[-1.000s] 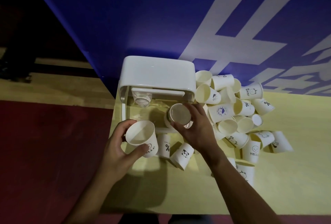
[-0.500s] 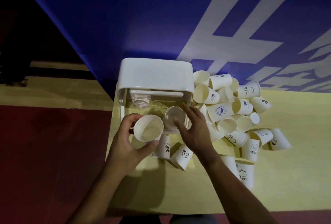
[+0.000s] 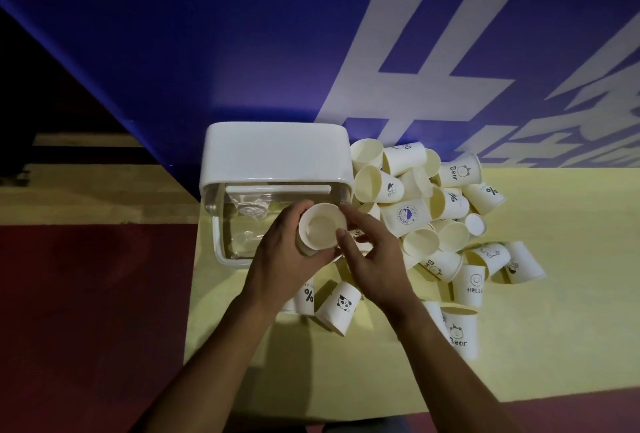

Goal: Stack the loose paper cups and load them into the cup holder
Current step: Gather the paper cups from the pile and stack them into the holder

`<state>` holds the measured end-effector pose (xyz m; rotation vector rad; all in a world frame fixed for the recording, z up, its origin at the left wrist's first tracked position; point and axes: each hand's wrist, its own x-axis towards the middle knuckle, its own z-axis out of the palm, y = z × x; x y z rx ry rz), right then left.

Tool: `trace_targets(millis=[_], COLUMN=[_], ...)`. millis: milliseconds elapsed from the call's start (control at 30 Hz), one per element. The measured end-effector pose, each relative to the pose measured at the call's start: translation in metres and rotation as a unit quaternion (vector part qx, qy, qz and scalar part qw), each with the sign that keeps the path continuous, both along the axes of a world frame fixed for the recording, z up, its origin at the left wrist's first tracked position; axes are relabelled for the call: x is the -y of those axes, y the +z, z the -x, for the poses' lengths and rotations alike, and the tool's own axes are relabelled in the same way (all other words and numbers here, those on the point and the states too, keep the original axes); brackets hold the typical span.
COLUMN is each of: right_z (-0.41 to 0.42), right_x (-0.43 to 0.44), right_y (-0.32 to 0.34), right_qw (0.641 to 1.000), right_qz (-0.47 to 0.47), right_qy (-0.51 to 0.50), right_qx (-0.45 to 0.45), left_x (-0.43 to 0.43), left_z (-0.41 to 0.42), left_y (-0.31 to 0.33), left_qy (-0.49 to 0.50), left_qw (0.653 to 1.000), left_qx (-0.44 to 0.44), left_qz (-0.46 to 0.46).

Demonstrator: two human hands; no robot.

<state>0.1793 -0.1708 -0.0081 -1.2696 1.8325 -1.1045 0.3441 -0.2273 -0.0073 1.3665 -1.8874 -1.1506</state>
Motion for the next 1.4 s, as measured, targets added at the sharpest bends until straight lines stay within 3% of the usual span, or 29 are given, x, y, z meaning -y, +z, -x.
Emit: trace_targets(millis=[300, 867, 1067, 1233, 1400], right_z=[0.004, 0.008, 0.046, 0.103, 0.177], right_x=[0.007, 0.005, -0.038, -0.078, -0.125], right_y=[-0.049, -0.043, -0.035, -0.032, -0.029], right_qw=[0.989, 0.988, 0.994, 0.986, 0.978], right_qz=[-0.065, -0.084, -0.051, -0.075, -0.085], right_qy=[0.063, 0.079, -0.053, -0.136, -0.177], right_qx=[-0.116, -0.105, -0.083, -0.065, -0.067], left_x=[0.007, -0.003, -0.038, -0.04, -0.041], left_z=[0.006, 0.015, 0.034, 0.122, 0.226], left_y=[-0.04, -0.029, -0.01, 0.002, -0.001], left_qy=[-0.021, 0.038, 0.041, -0.069, -0.157], left_qw=[0.992, 0.989, 0.986, 0.982, 0.966], left_qx=[0.101, 0.114, 0.127, 0.101, 0.129], left_qz=[-0.07, -0.089, 0.104, 0.142, 0.159])
